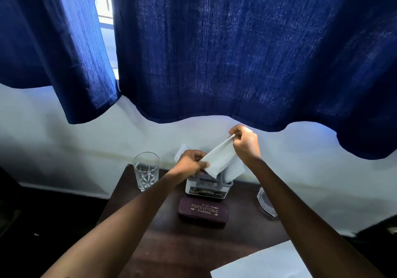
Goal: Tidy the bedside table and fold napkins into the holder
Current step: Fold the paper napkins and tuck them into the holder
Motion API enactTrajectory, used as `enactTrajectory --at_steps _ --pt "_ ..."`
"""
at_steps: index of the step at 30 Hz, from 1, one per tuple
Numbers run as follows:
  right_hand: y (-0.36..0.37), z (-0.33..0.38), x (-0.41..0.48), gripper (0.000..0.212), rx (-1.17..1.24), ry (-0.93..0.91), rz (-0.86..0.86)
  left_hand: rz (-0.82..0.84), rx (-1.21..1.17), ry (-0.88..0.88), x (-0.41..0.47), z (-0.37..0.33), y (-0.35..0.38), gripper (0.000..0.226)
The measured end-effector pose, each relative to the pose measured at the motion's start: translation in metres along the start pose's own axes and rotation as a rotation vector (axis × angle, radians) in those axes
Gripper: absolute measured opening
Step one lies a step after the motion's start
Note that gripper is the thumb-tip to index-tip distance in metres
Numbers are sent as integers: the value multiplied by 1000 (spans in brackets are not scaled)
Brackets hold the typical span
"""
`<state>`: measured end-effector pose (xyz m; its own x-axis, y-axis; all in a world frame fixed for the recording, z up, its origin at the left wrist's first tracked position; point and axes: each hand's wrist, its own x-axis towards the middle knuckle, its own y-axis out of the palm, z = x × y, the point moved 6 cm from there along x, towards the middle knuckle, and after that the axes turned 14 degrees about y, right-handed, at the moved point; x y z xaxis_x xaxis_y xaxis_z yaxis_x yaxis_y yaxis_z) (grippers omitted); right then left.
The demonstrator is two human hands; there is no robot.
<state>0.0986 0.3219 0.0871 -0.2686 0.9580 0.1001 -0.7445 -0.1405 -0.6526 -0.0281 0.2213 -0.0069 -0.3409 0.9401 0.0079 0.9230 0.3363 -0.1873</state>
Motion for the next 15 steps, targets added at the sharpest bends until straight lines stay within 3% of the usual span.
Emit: enactTrajectory --at_steps 5,9,15 --pt "9 3 -1 35 -198 -18 139 -136 95 33 1 -7 -3 11" --pt "6 13 -5 23 -394 -99 -1 -271 276 83 5 -11 -7 17" --pt "20 22 -11 27 -599 -285 -57 -357 326 54 4 -2 -9 31"
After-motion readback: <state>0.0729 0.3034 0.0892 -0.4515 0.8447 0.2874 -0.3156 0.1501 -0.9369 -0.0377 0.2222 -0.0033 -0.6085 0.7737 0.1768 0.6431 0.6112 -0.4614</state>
